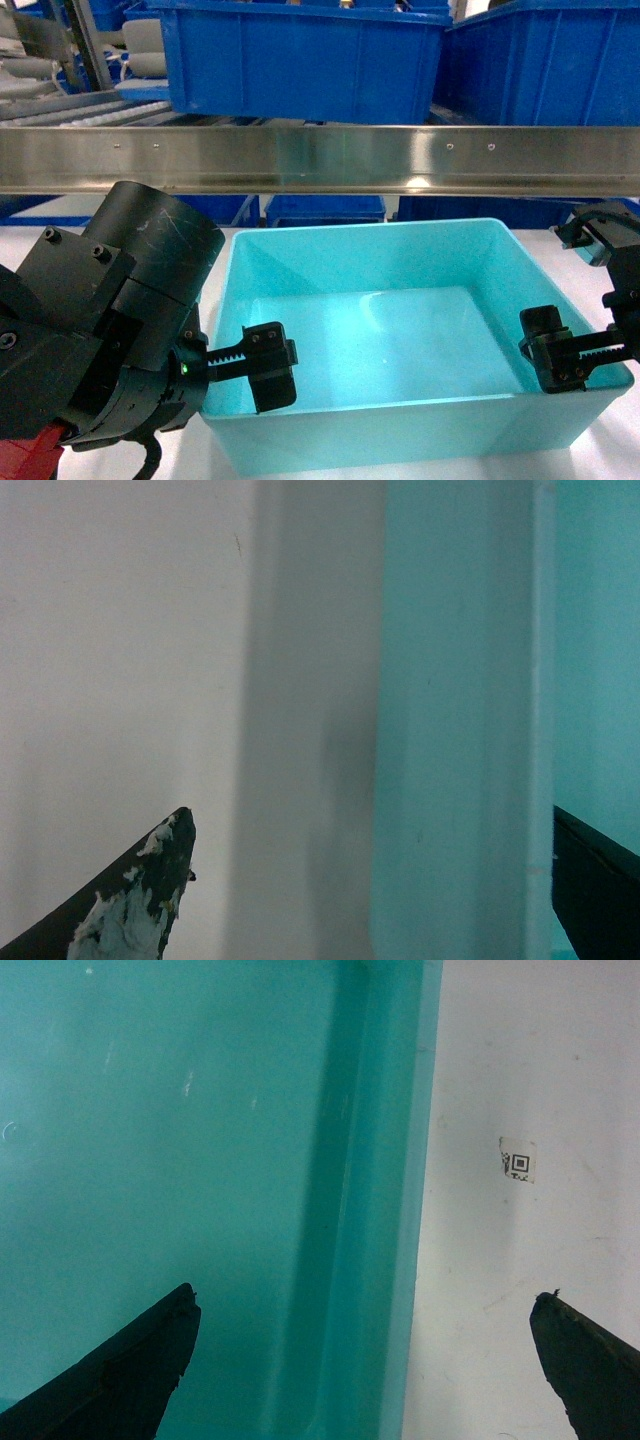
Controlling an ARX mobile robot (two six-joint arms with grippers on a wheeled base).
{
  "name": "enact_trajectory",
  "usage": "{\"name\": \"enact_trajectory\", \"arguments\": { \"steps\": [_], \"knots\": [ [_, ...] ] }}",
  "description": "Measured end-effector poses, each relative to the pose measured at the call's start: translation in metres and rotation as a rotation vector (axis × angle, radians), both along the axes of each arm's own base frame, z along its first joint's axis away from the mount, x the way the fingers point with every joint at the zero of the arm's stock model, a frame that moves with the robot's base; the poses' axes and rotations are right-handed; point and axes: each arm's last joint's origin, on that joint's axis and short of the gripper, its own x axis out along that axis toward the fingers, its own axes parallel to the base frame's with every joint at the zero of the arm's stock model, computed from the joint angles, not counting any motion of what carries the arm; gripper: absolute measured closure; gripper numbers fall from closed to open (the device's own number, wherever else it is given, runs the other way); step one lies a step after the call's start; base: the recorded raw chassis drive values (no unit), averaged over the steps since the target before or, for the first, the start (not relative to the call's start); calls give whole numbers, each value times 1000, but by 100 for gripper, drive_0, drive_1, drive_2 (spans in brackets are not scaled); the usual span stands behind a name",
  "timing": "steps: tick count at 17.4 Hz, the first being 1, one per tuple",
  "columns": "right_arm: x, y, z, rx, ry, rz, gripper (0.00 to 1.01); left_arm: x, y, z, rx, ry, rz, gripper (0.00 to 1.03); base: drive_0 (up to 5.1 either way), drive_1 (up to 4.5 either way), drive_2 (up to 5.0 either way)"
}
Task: Organize blue bins on left shelf correctly
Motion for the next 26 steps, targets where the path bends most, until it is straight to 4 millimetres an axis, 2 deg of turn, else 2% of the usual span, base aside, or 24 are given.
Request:
{"name": "enact_trajectory", "arguments": {
  "steps": [1,2,7,11,13,19,26],
  "knots": [
    [0,0,0,0,0,-1,4,0,0,0,0,0,0,5,0,0,0],
    [0,0,0,-1,0,0,12,0,0,0,0,0,0,12,0,0,0],
    [0,0,-1,-7,4,2,63,0,0,0,0,-1,0,60,0,0,0],
    [0,0,0,-2,0,-1,98,0,-3,0,-13,3,-43,95,0,0,0],
    [0,0,0,20,4,1,99,0,-3,2,-5,-6,-36,101,0,0,0],
    [-5,0,4,40,-10,-6,99,-5,-1,7,45,-23,-35,101,0,0,0],
    [-13,0,58,77,-122,21,99,-14,1,62,44,-136,-28,101,0,0,0]
  ]
}}
